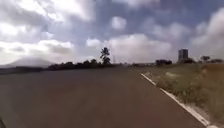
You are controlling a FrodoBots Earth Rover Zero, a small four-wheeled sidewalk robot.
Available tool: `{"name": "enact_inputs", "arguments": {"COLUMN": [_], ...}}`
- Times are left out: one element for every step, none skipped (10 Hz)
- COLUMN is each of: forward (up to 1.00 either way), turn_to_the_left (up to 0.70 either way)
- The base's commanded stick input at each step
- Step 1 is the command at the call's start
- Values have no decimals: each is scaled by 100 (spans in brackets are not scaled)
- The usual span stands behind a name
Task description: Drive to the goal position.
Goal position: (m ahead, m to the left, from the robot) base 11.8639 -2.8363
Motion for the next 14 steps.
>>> {"name": "enact_inputs", "arguments": {"forward": [100,100,100,100,100,100,100,100,100,100,100,100,100,100], "turn_to_the_left": [-32,-21,0,0,0,0,0,0,0,0,0,0,0,0]}}
